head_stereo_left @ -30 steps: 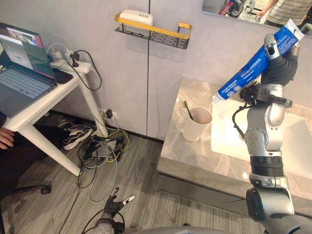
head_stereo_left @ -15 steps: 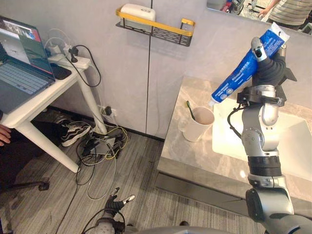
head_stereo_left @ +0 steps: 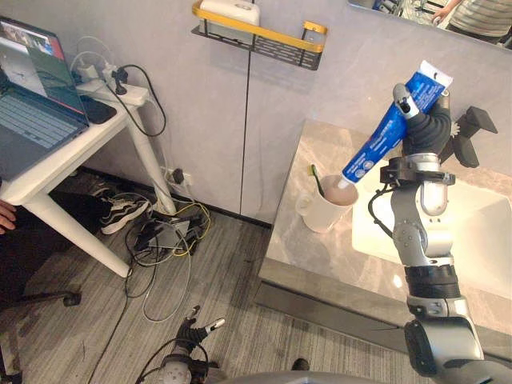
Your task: Organize washtable
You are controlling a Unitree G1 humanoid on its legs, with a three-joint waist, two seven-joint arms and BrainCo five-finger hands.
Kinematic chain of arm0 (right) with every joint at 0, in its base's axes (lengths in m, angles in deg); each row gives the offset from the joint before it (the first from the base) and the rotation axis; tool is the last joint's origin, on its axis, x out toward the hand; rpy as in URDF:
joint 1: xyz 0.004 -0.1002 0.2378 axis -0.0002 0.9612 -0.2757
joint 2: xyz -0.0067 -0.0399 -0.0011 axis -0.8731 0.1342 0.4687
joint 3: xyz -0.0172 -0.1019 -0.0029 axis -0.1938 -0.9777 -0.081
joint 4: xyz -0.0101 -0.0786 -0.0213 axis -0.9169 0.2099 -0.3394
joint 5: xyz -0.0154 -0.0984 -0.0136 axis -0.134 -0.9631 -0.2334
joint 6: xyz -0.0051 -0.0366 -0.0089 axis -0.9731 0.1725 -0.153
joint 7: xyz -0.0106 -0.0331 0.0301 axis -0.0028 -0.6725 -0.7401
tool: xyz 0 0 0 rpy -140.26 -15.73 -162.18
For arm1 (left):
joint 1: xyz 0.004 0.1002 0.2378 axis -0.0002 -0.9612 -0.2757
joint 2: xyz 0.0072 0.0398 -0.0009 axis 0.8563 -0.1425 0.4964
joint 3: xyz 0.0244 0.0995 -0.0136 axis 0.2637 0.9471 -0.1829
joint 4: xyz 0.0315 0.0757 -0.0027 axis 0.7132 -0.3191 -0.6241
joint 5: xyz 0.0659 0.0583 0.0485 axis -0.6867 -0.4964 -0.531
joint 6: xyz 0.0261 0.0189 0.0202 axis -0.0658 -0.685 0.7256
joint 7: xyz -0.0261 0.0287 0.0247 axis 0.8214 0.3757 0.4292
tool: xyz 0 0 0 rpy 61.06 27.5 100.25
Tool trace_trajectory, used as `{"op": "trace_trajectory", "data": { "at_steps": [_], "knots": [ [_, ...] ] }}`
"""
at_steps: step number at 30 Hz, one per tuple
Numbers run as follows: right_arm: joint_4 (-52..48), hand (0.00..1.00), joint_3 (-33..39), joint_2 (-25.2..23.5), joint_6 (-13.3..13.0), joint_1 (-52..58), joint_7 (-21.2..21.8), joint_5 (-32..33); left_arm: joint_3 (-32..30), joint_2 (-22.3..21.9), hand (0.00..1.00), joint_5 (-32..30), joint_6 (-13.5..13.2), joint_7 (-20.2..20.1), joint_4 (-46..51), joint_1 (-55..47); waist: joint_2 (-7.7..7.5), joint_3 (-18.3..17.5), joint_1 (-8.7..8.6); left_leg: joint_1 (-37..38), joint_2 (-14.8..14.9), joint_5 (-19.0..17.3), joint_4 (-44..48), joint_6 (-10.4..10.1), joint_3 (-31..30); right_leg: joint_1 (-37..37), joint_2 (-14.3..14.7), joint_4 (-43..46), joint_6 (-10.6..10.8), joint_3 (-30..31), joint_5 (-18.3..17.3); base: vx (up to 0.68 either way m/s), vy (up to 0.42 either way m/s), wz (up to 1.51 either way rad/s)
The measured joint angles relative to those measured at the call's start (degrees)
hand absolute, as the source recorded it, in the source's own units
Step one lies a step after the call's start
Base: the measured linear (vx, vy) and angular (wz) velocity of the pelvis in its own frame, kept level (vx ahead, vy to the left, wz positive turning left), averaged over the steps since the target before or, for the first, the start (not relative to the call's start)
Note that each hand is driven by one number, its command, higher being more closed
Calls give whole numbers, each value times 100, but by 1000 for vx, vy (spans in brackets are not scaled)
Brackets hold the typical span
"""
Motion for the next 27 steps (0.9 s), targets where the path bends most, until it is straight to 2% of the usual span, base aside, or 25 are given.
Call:
{"op": "trace_trajectory", "data": {
  "at_steps": [13,27],
  "knots": [
    [-41,100,32,-49,58,453,32,-1,-2,-20,0,0,4,6,2,17,12,65,-1,-13,0,-2,4,1,13,-18,1,0,0,18,0,0,0,0],
    [-81,100,34,-57,73,464,159,-171,-3,-30,0,0,4,7,6,23,30,94,1,-20,0,-3,-2,0,21,-36,3,0,0,26,0,0,0,0]
  ]
}}
